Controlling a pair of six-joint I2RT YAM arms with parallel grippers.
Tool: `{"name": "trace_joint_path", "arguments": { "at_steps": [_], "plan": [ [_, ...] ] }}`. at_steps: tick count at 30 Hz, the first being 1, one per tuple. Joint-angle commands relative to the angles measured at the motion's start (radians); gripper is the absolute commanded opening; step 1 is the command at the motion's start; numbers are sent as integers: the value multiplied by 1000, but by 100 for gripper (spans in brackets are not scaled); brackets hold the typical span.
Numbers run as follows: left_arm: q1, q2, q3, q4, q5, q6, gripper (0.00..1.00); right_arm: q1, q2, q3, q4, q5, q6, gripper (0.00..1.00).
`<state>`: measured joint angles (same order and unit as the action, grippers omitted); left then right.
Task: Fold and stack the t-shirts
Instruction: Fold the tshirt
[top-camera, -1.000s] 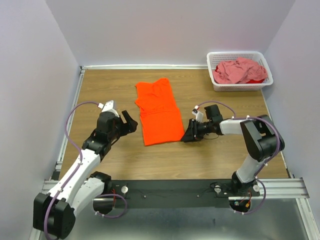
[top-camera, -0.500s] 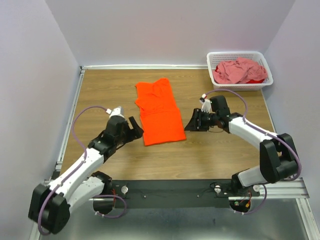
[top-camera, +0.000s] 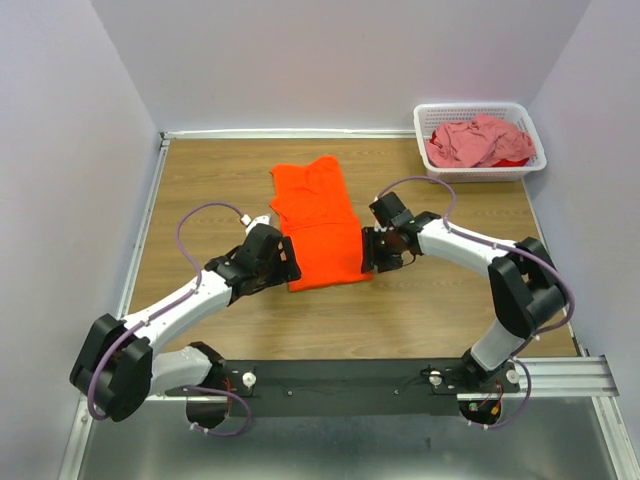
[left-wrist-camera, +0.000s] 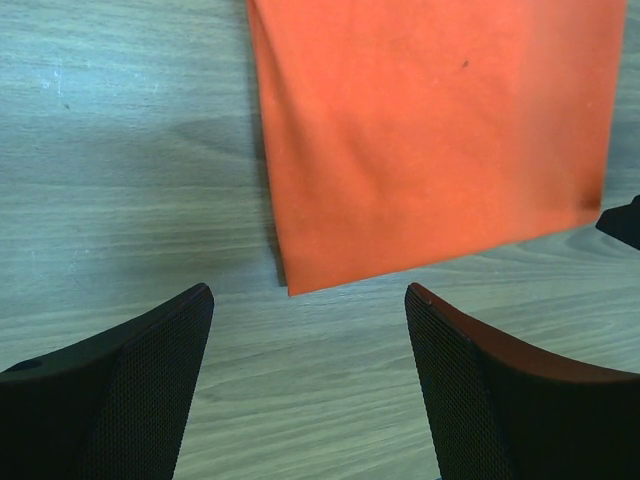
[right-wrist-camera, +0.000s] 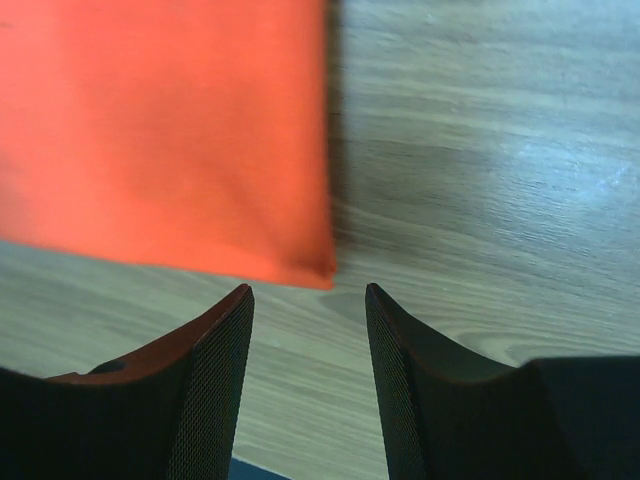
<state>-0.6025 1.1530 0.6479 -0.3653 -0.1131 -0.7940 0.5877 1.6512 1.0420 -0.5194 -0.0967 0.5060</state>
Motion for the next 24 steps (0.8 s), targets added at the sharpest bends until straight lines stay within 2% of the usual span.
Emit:
{"name": "trace_joint_path", "arguments": {
  "at_steps": [1,4,8,18,24],
  "plan": [
    [-8,31,29,-26,-34,16,86,15,45,39,-62,91,29,56],
    [-10,47,30,-23,-27,26,86,23,78,49,-60,91,32,54],
    [-10,56,32,-21,-22,36,86,31,114,69,-59,91,25,45],
    [-10,82,59,-50,-30,67,86,67,170,52,-76,141,55,40],
    [-10,80,58,-64,-31,73,85,110,223,47,-148,210,107,36]
  ]
}}
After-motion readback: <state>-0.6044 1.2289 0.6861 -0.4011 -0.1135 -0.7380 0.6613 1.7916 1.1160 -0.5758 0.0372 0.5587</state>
